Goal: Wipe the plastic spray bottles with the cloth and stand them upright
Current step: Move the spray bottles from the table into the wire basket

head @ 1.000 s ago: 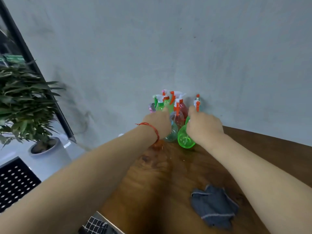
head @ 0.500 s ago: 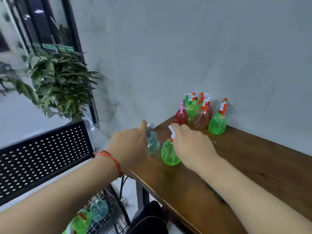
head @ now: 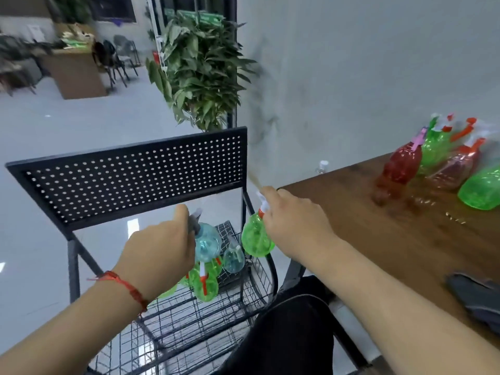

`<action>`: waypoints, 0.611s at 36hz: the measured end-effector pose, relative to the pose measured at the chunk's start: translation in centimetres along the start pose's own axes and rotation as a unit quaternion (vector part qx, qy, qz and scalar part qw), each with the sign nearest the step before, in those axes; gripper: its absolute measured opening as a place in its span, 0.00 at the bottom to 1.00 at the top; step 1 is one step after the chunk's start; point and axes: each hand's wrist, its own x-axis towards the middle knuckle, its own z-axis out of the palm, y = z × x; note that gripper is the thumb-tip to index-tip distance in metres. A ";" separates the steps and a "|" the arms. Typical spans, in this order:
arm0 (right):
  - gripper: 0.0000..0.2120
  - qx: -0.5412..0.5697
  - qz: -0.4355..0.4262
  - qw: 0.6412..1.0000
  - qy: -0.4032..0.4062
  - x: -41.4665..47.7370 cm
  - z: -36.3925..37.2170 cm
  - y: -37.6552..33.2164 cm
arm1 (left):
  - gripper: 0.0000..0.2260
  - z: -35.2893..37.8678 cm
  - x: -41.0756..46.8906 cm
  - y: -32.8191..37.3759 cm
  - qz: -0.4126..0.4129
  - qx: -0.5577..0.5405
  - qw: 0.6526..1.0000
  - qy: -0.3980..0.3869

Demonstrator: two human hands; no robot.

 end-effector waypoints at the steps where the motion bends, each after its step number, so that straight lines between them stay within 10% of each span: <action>1: 0.22 -0.004 -0.004 1.000 -0.015 0.4 1.0 -0.5 | 0.07 0.7 -0.6 -0.9 -0.014 0.000 1.000 -0.007; 11: 0.19 -0.006 0.024 0.989 -0.148 3.2 12.5 -1.5 | 0.02 8.7 -4.9 -5.5 -0.140 0.008 0.978 -0.154; 18: 0.21 0.068 0.067 0.970 -0.222 4.4 18.2 -1.1 | 0.36 17.4 -7.0 -7.8 -0.226 -0.054 0.953 -0.194; 22: 0.18 0.113 0.099 0.964 -0.218 5.2 20.8 -1.0 | 0.25 20.6 -7.0 -8.3 -0.272 -0.085 0.940 -0.186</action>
